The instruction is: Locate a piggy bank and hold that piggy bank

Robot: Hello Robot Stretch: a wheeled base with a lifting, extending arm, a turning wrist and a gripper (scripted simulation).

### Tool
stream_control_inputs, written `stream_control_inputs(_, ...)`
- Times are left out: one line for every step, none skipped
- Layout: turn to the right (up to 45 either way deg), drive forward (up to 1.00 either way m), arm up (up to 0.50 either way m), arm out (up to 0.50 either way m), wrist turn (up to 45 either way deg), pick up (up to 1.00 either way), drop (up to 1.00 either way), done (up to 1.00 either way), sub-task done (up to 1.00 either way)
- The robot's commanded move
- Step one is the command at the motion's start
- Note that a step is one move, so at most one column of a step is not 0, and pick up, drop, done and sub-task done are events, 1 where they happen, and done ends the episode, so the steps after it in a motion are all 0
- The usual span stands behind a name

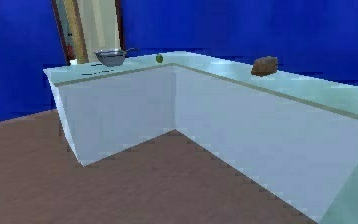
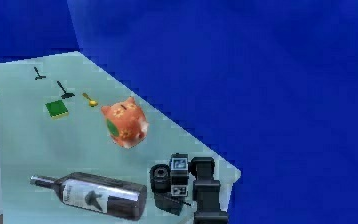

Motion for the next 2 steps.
stream_control_inputs(0.0,0.0,0.1,0.0,0.0,0.0,0.0,0.0,0.0)
stream_control_inputs(0.0,0.0,0.0,0.0,0.0,0.0,0.0,1.0,0.0)
